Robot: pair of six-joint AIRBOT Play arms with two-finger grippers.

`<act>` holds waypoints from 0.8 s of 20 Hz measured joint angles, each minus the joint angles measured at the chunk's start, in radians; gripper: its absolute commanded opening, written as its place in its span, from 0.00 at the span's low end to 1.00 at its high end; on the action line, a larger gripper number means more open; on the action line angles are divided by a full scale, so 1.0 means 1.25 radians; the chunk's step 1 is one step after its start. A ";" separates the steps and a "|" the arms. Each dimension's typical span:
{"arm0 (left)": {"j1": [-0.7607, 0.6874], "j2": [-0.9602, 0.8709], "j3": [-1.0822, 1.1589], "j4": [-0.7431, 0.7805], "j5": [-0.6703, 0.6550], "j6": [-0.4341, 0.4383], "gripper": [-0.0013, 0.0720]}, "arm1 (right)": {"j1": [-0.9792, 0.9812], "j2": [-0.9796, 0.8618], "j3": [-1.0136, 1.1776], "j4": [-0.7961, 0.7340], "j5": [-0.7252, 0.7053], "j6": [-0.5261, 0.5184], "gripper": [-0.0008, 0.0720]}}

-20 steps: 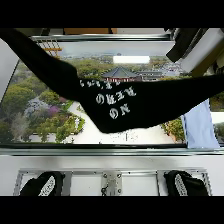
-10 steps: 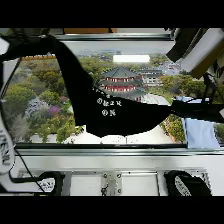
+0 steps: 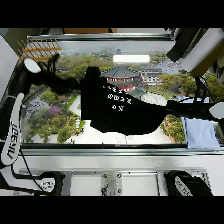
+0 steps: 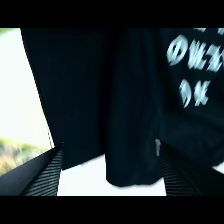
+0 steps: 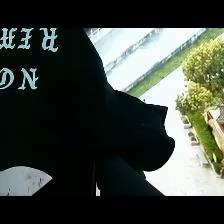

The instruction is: Fold the clothes and pants, and hang the long-sleeved shirts on hangers.

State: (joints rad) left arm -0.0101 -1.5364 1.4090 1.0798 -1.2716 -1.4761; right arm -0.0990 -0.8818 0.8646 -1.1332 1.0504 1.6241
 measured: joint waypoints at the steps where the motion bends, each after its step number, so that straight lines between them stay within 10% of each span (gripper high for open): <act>1: -0.006 0.025 -0.085 -0.003 0.019 0.000 0.86 | 0.000 -0.001 0.000 0.000 0.000 0.000 0.02; 11: -0.127 0.030 -0.427 -0.168 0.224 0.024 0.86 | 0.000 -0.001 -0.001 0.003 -0.003 0.000 0.02; 12: -0.141 0.018 -0.415 -0.178 0.228 0.026 0.77 | 0.000 -0.001 -0.001 0.003 -0.003 0.000 0.02; 14: -0.162 -0.004 -0.391 -0.179 0.247 0.027 0.16 | 0.000 -0.001 -0.001 0.003 -0.003 0.000 0.02; 16: -0.172 -0.018 -0.364 -0.185 0.250 0.027 0.03 | 0.000 -0.002 -0.001 0.003 -0.003 0.000 0.02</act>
State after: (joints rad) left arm -0.2253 -1.5585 0.9543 0.8482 -0.9596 -1.4425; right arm -0.0990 -0.8837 0.8635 -1.1294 1.0470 1.6238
